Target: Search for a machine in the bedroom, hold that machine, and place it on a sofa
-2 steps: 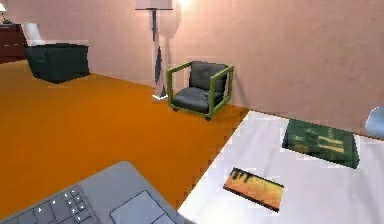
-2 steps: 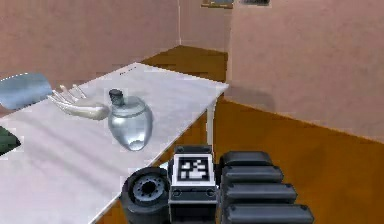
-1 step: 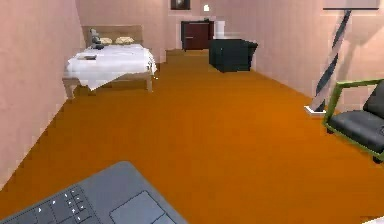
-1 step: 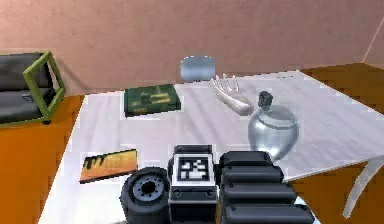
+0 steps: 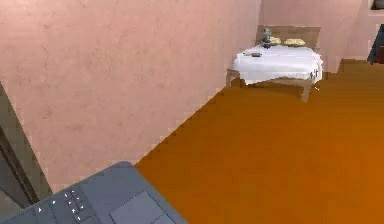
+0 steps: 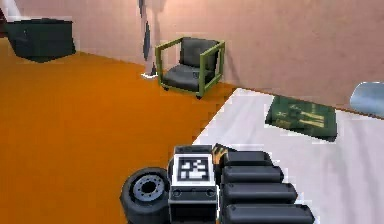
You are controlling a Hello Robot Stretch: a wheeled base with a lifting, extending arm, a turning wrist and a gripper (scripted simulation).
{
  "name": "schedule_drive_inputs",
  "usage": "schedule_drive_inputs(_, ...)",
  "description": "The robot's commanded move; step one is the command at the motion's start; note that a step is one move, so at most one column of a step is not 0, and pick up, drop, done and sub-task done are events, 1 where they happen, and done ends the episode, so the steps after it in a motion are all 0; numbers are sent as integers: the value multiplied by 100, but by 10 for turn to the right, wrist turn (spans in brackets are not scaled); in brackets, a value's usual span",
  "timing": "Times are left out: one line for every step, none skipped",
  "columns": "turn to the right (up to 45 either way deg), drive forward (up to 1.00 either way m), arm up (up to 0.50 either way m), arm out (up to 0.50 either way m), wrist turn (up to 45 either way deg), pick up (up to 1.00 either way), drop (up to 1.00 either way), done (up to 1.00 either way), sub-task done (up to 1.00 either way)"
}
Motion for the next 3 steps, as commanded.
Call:
schedule_drive_inputs(-330, 0, 0, 0, 0, 0, 0, 0, 0)
schedule_drive_inputs(0, 20, 0, 0, 0, 0, 0, 0, 0)
schedule_drive_inputs(-420, 0, 0, 0, 0, 0, 0, 0, 0)
